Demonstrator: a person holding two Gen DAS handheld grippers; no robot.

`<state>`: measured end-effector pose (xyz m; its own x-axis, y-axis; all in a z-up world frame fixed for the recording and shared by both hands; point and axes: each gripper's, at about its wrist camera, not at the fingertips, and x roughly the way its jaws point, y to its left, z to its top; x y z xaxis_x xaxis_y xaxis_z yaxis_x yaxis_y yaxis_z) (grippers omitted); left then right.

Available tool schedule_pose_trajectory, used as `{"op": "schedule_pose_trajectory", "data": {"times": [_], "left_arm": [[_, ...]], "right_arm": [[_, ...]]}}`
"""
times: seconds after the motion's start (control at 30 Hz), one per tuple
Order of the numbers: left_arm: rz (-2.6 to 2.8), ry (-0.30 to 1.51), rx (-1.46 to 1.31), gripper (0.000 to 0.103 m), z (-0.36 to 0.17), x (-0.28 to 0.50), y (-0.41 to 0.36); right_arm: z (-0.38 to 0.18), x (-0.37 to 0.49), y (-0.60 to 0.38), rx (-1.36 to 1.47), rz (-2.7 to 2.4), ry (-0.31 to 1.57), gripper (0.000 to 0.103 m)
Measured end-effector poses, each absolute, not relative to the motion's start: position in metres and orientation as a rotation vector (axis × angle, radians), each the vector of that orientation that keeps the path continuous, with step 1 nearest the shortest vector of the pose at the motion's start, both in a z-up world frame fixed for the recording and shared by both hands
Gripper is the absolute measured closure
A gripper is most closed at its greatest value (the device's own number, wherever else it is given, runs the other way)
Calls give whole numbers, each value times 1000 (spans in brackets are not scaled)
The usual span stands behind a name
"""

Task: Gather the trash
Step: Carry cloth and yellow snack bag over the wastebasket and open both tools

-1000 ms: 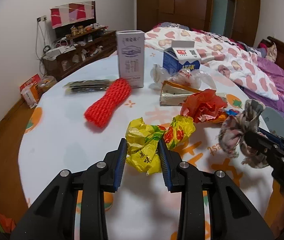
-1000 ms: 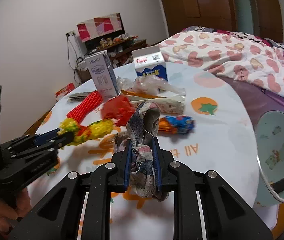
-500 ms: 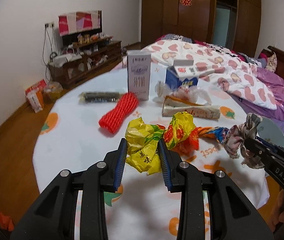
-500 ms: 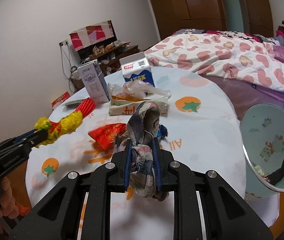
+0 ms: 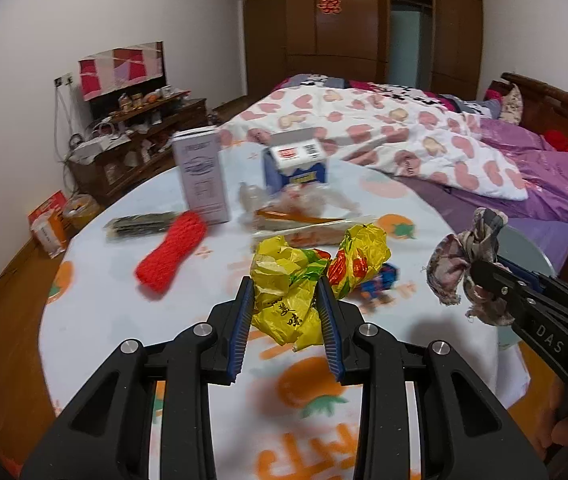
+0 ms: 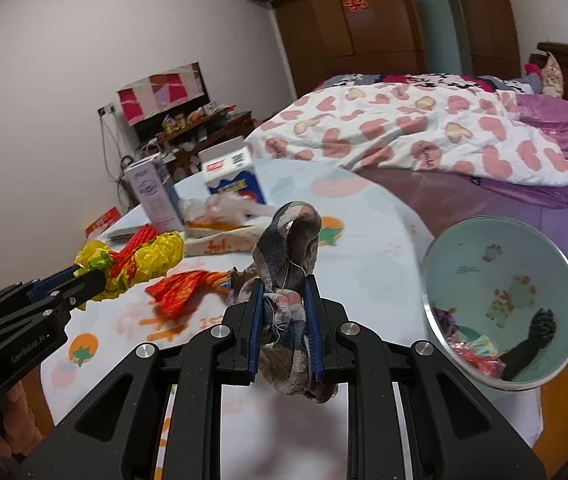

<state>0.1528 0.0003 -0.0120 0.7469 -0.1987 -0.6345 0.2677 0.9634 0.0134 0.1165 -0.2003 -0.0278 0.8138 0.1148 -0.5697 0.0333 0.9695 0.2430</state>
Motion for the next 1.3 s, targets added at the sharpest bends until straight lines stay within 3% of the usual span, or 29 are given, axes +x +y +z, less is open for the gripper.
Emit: {"op": "schedule_pose_trajectory", "data": {"times": [1.3], "left_arm": [[-530,657,247,71,-29,139,-199]], "right_arm": [[-56,85,-363,273,-323,626,83]]}}
